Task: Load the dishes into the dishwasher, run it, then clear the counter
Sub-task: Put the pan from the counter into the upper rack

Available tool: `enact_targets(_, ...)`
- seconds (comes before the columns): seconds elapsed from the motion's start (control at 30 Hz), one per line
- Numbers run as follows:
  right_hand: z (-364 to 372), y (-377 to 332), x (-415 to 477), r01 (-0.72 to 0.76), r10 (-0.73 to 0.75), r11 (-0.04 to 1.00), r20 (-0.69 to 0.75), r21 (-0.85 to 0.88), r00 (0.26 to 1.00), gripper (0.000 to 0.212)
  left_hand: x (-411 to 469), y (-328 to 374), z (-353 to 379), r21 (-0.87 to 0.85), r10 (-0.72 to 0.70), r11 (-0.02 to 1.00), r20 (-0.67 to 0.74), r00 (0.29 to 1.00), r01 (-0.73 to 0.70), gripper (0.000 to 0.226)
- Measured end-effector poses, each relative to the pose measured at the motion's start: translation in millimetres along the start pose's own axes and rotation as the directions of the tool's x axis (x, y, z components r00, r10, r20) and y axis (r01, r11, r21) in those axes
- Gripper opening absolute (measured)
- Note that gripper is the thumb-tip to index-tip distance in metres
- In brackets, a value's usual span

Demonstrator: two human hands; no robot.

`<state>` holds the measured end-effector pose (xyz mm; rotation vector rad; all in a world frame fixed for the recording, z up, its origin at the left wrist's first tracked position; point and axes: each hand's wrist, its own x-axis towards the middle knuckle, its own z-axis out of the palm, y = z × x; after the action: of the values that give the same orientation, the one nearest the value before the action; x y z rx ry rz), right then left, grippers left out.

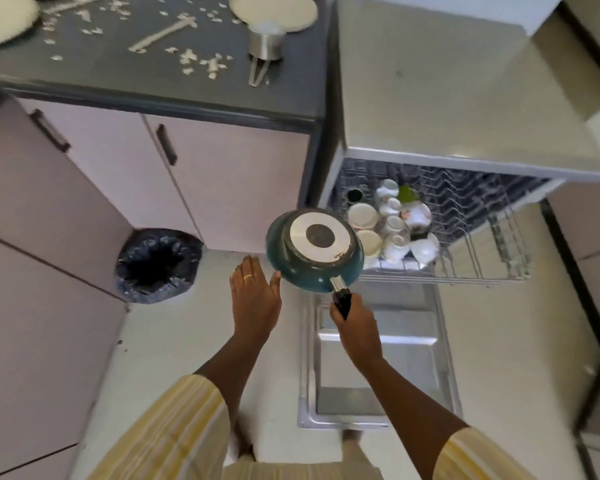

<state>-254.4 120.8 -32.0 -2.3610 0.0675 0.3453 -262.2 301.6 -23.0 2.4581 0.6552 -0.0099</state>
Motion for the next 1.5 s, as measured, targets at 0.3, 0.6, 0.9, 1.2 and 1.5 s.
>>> enact_targets(0.3, -122.6, 131.2, 103.0, -0.082, 0.081, 0.997, -0.109, -0.010, 0.991, 0.027, 14.3, 151.6, 131.3, 0.049, 0.062, 0.997, 0.027, 0.998, -0.064, 0.062)
enact_targets(0.6, -188.5, 201.1, 231.5, -0.119, 0.099, 0.990, -0.231, -0.072, 0.968, 0.040, 51.8, 216.7, 239.7, 0.227, 0.152, 0.958, 0.123, 0.981, -0.177, 0.063)
enact_targets(0.9, -194.4, 226.3, 334.8, -0.166, 0.170, 0.985, -0.292, 0.039, 0.941, 0.043, 55.3, 198.1, 277.6, 0.401, 0.208, 0.882, 0.136, 0.969, -0.246, 0.063)
enact_targets(1.2, -176.0, 244.1, 370.6, -0.251, 0.275, 0.961, -0.268, 0.120, 0.923, 0.046, 52.4, 203.3, 280.8, 0.460, 0.210, 0.858, 0.093, 0.973, -0.229, 0.060)
enact_targets(1.5, -149.9, 251.6, 370.1, -0.220, 0.266, 0.958, -0.287, 0.182, 0.920, 0.047, 52.2, 204.9, 278.7, 0.481, 0.207, 0.850, 0.070, 0.976, -0.215, 0.059)
